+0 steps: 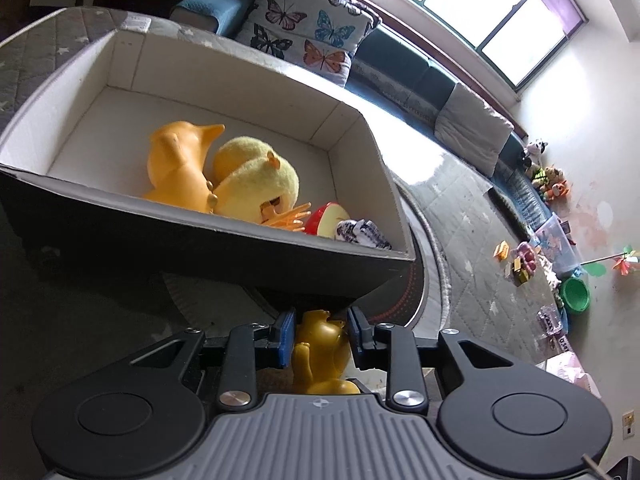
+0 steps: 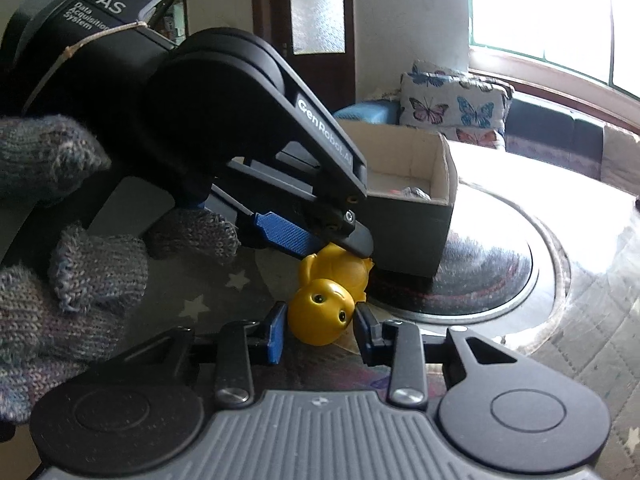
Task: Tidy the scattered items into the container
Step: 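Lift the yellow duck into the box and open both grippers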
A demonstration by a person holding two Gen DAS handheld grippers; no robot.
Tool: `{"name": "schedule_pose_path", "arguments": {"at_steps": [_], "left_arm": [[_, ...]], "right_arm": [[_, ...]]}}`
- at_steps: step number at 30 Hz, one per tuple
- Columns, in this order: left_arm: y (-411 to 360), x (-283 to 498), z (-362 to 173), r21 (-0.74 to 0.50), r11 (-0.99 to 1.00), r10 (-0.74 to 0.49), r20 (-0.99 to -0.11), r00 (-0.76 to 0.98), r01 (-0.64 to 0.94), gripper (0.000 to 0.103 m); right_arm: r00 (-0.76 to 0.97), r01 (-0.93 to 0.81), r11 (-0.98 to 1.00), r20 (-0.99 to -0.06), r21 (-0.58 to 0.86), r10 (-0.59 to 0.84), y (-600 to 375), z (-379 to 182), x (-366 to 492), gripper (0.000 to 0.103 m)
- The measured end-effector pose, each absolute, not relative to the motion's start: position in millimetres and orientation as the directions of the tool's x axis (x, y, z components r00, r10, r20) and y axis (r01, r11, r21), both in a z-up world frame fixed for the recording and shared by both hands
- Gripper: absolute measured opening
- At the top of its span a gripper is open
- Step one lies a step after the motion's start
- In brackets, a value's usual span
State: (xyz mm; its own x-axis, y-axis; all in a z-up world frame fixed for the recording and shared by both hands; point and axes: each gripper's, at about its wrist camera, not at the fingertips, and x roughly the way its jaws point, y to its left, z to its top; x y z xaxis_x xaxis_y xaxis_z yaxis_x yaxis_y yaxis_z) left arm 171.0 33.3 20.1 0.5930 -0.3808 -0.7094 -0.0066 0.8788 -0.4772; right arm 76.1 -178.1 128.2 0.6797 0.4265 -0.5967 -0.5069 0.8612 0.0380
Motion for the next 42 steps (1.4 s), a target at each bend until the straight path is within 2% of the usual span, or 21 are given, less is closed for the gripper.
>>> {"name": "schedule_pose_path", "arguments": {"at_steps": [14, 24, 42], "left_arm": [[45.8, 180.4, 67.3, -0.482, 0.876, -0.36, -0.62, 0.697, 0.024, 0.03], [71.2, 209.2, 79.7, -0.489, 0.872, -0.322, -0.591, 0.74, -0.011, 0.029], [106.8, 230.3, 56.1, -0.491, 0.867, -0.279, -0.618, 0.735, -0.083, 0.029]], "right_arm": [[0.729, -0.554, 0.832, -0.503, -0.037, 0.463, -162.3, 167.6, 86.3, 0.035], [0.725, -0.584, 0.81, -0.488, -0.06, 0.486, -138.7, 175.0, 129.2, 0.035], [0.696, -0.621, 0.78, -0.509, -0.074, 0.506, -101.0, 157.7, 166.8, 0.034]]}}
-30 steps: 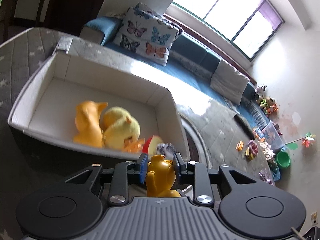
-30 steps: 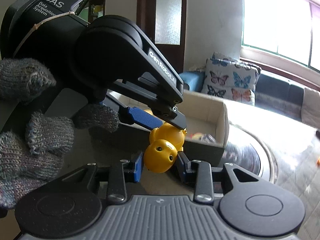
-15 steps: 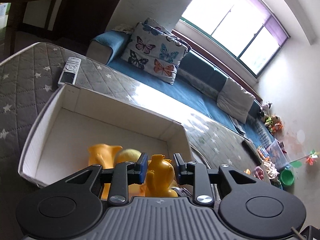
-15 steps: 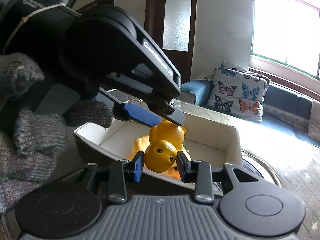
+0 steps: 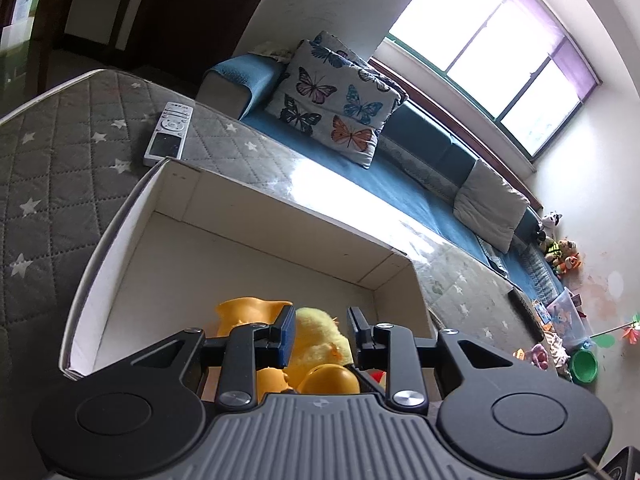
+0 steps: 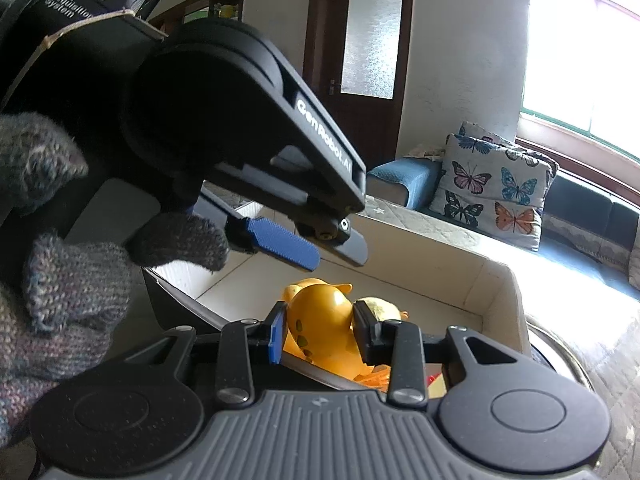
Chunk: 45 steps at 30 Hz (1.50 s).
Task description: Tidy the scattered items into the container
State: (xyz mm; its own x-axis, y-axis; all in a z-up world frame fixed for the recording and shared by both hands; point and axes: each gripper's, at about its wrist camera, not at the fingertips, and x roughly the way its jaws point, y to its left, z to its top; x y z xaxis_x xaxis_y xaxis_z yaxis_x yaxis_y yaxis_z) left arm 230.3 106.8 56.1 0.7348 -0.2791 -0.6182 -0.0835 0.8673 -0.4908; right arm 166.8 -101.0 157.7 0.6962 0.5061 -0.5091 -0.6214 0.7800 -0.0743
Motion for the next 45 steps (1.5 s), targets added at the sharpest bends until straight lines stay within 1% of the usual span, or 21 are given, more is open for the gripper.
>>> {"name": "schedule_pose_path", "arguments": {"at_steps": [9, 10, 11, 13, 21, 30, 39, 45], "left_arm": [[121.8, 221.4, 59.8, -0.496, 0.862, -0.255, -0.606, 0.754, -0.106, 0.029], [122.9, 220.5, 60.0, -0.497, 0.86, -0.252, -0.606, 0.754, -0.112, 0.029], [124.5, 219.2, 59.5, -0.5, 0.858, -0.251, -0.606, 0.755, -0.116, 0.029], [126.1, 216.8, 58.0, -0.503, 0.856, -0.251, -0.606, 0.755, -0.119, 0.029], [129.0, 204.8, 54.5, -0.514, 0.848, -0.251, -0.604, 0.756, -0.129, 0.03], [141.6, 187.8, 54.1, -0.51, 0.845, -0.222, -0.61, 0.761, -0.162, 0.031], [134.1, 167.4, 53.4, -0.461, 0.877, -0.207, -0.617, 0.759, -0.136, 0.032], [126.3, 146.7, 54.7, -0.43, 0.895, -0.188, -0.602, 0.776, -0.117, 0.032]], "right_arm": [[0.693, -0.625, 0.778, -0.508, -0.068, 0.512, -95.2, 156.7, 174.8, 0.036], [0.698, -0.621, 0.78, -0.503, -0.073, 0.509, -96.2, 157.3, 172.5, 0.039], [0.704, -0.618, 0.783, -0.498, -0.077, 0.507, -97.1, 158.0, 170.2, 0.045], [0.709, -0.614, 0.786, -0.49, -0.077, 0.506, -100.7, 158.9, 165.9, 0.049], [0.691, -0.627, 0.778, -0.497, -0.049, 0.525, -113.4, 156.3, 148.1, 0.048], [0.648, -0.664, 0.748, -0.508, -0.012, 0.568, -95.2, 152.1, 137.1, 0.048], [0.671, -0.64, 0.767, -0.509, -0.031, 0.539, -111.5, 154.7, 126.1, 0.049], [0.675, -0.605, 0.796, -0.533, -0.003, 0.51, -136.3, 152.2, 119.4, 0.053]]}}
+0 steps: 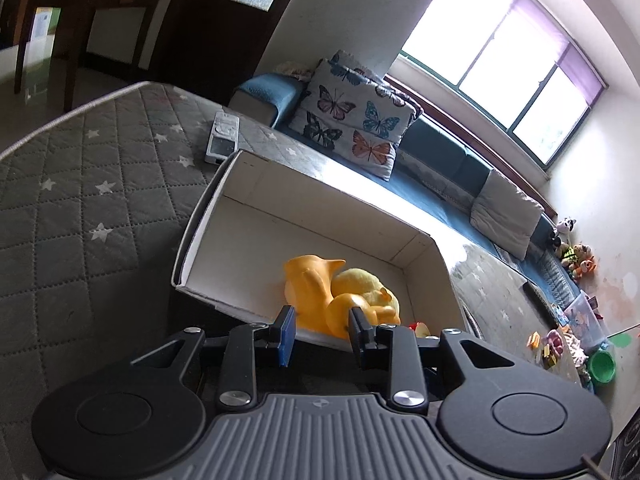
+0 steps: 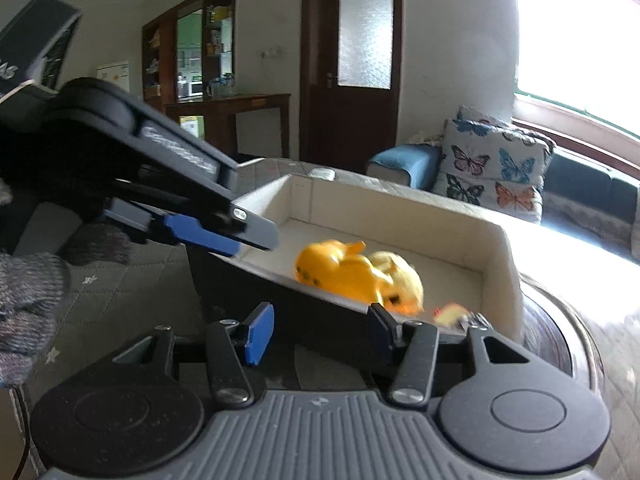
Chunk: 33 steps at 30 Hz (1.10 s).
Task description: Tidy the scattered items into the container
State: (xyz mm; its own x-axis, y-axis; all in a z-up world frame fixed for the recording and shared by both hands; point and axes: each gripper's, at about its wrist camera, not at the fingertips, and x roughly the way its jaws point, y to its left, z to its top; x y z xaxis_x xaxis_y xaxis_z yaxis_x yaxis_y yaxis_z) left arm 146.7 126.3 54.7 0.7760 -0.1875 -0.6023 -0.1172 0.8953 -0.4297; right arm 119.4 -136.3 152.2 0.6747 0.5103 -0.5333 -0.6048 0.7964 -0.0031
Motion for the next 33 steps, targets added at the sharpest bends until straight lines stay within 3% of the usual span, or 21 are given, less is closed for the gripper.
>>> {"name": "schedule_pose_path", "arguments": {"at_steps": [13, 16, 33], "left_arm": [[102.5, 118.7, 45.5, -0.308, 0.948, -0.136, -0.624, 0.769, -0.083, 0.032], [99.4, 114.9, 42.2, -0.296, 0.952, -0.131, -0.632, 0.764, -0.082, 0.032], [91.7, 100.6, 27.2, -0.232, 0.965, -0.072, -0.68, 0.73, -0.12, 0.034]], "right_arm": [[0.667, -0.535, 0.843, -0.582, 0.06, 0.465, -162.3, 144.3, 104.7, 0.069], [0.669, -0.521, 0.851, -0.587, 0.067, 0.456, -163.2, 144.0, 102.4, 0.081], [0.673, -0.455, 0.886, -0.616, 0.093, 0.41, -165.2, 137.3, 93.3, 0.096]]}}
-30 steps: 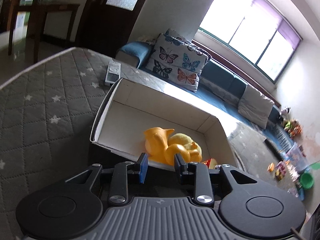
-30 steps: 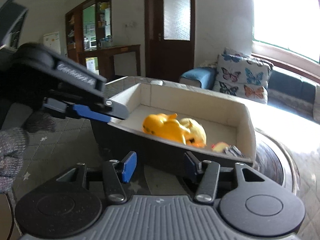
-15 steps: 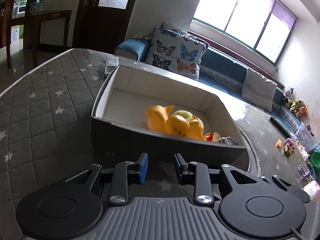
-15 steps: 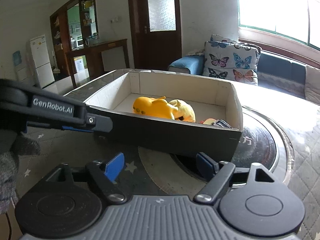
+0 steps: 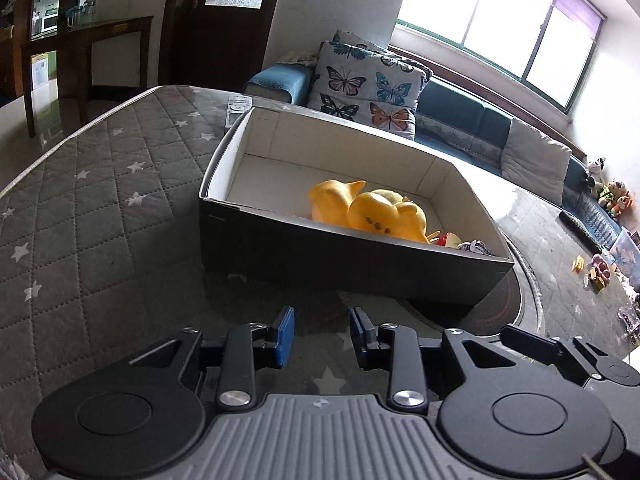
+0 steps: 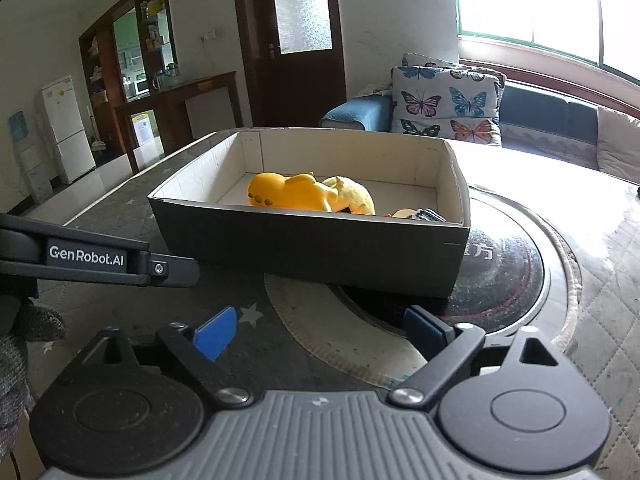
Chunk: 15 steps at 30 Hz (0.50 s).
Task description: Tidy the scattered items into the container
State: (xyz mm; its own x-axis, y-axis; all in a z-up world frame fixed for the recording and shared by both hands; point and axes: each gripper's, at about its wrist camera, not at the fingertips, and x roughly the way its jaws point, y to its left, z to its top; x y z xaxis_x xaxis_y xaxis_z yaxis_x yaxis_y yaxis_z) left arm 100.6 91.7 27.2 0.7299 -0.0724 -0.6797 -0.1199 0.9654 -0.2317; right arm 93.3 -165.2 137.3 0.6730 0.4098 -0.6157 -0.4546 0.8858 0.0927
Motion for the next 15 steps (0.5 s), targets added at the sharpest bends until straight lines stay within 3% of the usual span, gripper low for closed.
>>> {"name": "schedule_pose_path", "arguments": {"at_steps": [15], "left_arm": [[86.0, 95.3, 22.3, -0.138, 0.975, 0.032, -0.687, 0.726, -0.173, 0.035]], "right_arm": [[0.674, -0.437, 0.894, -0.625, 0.094, 0.395, -162.5, 134.1, 88.8, 0.1]]}}
